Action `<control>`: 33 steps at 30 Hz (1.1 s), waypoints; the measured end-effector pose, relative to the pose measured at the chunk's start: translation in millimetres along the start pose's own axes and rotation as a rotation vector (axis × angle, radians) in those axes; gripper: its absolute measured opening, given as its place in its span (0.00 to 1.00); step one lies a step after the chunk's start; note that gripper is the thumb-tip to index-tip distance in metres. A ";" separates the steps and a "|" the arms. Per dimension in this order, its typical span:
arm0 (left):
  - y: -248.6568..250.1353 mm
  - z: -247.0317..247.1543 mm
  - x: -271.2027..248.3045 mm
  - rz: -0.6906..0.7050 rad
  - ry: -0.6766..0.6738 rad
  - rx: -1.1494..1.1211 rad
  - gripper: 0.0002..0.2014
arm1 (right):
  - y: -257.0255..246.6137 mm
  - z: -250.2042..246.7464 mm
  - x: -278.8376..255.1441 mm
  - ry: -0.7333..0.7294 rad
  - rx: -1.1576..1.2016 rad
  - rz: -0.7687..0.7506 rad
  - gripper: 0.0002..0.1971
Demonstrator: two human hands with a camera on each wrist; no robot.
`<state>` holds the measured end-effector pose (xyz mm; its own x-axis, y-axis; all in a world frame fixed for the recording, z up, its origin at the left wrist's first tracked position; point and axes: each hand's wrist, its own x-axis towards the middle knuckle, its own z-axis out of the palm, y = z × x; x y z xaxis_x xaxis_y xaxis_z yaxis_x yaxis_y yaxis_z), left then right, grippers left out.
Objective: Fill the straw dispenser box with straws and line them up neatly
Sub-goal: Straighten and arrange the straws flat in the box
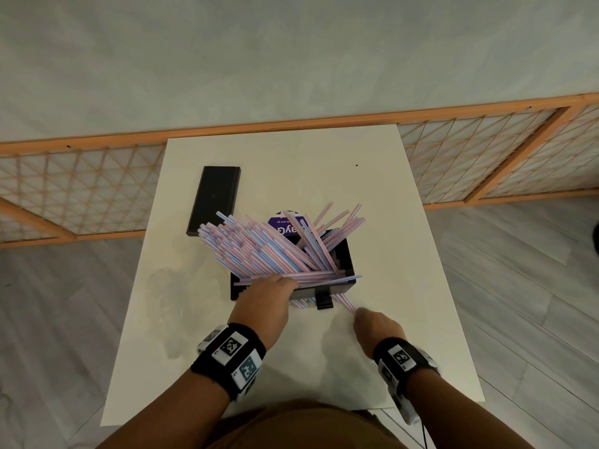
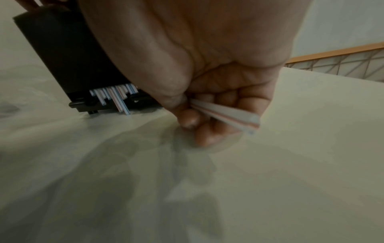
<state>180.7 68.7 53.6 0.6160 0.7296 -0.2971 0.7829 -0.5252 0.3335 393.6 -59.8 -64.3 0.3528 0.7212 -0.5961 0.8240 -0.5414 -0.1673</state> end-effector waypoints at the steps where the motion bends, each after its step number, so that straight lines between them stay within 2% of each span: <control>1: -0.2 0.5 0.5 0.003 -0.001 0.004 0.20 | 5.3 2.9 -3.9 -0.011 -0.013 -0.001 0.14; 7: -0.4 0.3 7.2 -0.006 0.002 0.011 0.19 | 41.7 16.0 -45.1 -0.103 -0.065 -0.027 0.14; 10: -2.6 1.5 7.3 0.009 0.007 0.002 0.19 | 54.8 14.4 -76.0 -0.196 -0.066 -0.100 0.12; 14: -1.1 -3.6 -0.4 0.065 0.070 -0.068 0.15 | 51.9 -16.8 -120.4 -0.274 -0.030 -0.266 0.15; 16: 9.1 -14.6 -12.3 0.176 0.108 -0.181 0.19 | 43.9 -45.7 -137.4 -0.249 -0.027 -0.352 0.15; 18: 26.5 -33.0 -28.7 0.328 0.068 -0.228 0.28 | 31.0 -79.2 -150.6 -0.203 -0.071 -0.444 0.15; 20: 44.5 -48.5 -45.4 0.469 0.014 -0.178 0.36 | 14.3 -113.2 -158.0 -0.105 -0.179 -0.545 0.14; 22: 55.5 -55.3 -53.7 0.542 -0.003 -0.047 0.37 | -3.6 -142.3 -154.4 0.039 -0.269 -0.627 0.12; 26: 49.2 -64.9 -40.4 0.486 0.102 0.184 0.21 | -39.5 -171.6 -118.0 0.299 -0.315 -0.693 0.08; 29: 25.6 -78.4 -21.7 0.375 0.079 0.228 0.14 | -69.7 -172.5 -79.7 0.410 -0.231 -0.720 0.06; 31: 6.6 -86.7 -14.4 0.274 0.058 0.142 0.14 | -89.0 -166.4 -54.7 0.491 -0.169 -0.776 0.10; 33: -8.6 -90.8 -11.1 0.221 0.027 0.032 0.18 | -104.9 -156.2 -34.3 0.501 -0.132 -0.804 0.12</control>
<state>159.2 104.9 135.2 0.7706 0.6066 -0.1954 0.6318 -0.6870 0.3590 364.3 39.8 96.4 -0.2175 0.9736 0.0692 0.9349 0.2282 -0.2718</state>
